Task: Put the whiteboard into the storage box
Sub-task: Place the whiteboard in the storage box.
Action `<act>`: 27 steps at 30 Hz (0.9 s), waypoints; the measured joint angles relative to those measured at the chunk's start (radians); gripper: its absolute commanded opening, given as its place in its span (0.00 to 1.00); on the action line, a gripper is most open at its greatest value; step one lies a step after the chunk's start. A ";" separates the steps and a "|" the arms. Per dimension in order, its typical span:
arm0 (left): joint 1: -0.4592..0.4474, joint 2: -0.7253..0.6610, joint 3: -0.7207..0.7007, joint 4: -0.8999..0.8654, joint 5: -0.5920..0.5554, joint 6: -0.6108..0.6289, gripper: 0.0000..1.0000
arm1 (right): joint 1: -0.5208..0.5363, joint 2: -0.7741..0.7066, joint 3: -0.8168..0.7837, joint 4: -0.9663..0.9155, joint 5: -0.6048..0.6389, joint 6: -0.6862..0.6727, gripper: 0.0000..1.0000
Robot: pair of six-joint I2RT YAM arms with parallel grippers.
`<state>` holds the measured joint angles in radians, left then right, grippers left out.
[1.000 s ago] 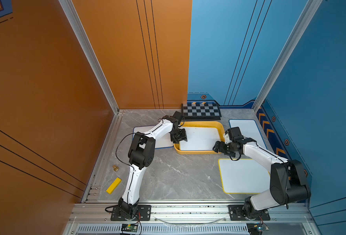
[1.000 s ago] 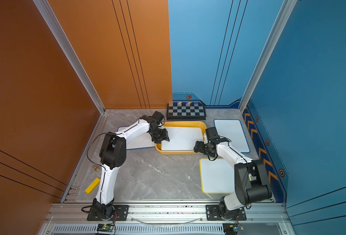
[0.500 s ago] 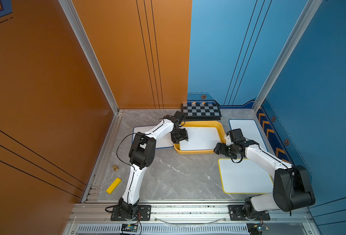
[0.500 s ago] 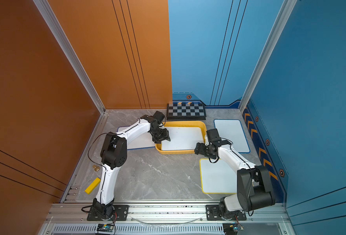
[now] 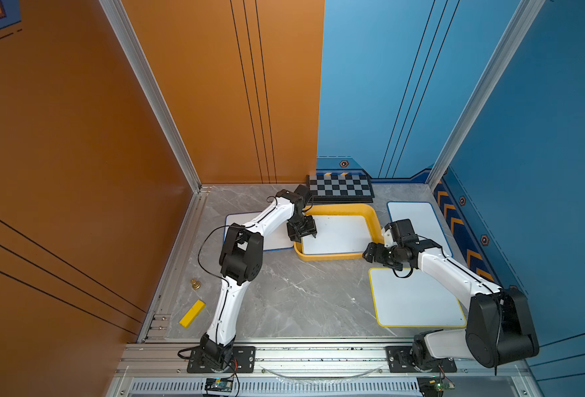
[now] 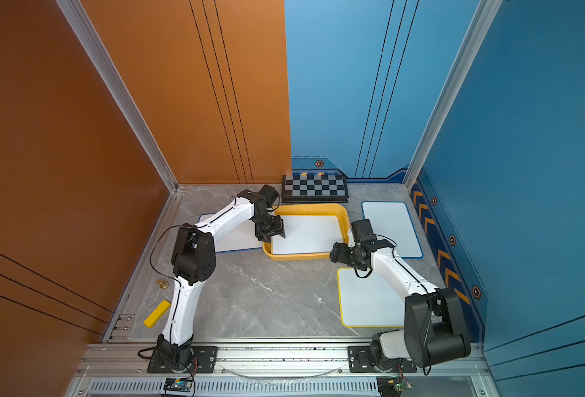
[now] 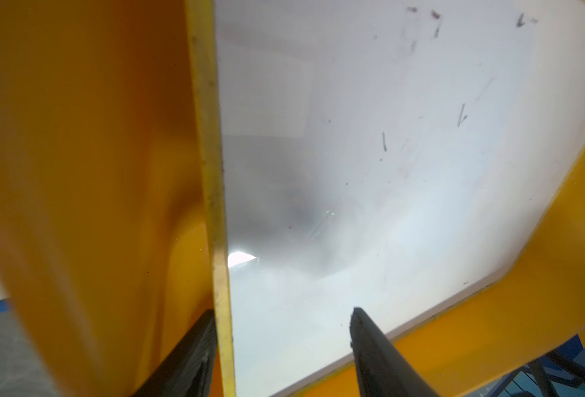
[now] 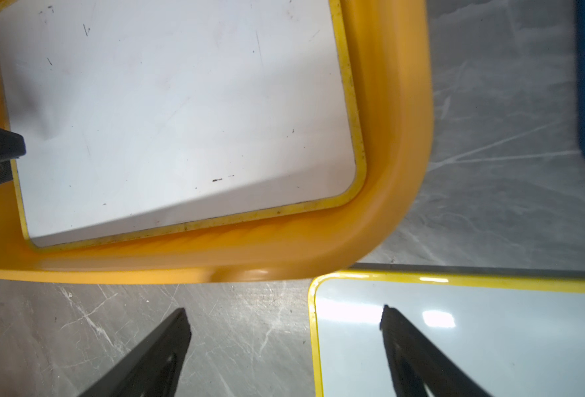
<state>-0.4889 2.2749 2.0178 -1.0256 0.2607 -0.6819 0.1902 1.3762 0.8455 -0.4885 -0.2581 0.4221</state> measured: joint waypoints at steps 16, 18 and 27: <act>-0.049 0.078 0.126 -0.082 -0.041 -0.003 0.62 | -0.051 -0.020 -0.019 -0.001 0.000 -0.006 0.90; -0.051 0.075 0.146 -0.082 -0.041 0.002 0.62 | -0.067 -0.032 -0.020 -0.001 0.000 -0.003 0.90; -0.098 -0.145 0.081 -0.083 -0.041 0.075 0.62 | -0.187 -0.102 -0.020 -0.030 0.028 0.047 0.91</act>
<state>-0.5873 2.1304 2.0987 -1.1088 0.2195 -0.6071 0.0029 1.2743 0.8253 -0.5182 -0.2302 0.4690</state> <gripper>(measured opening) 0.620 0.909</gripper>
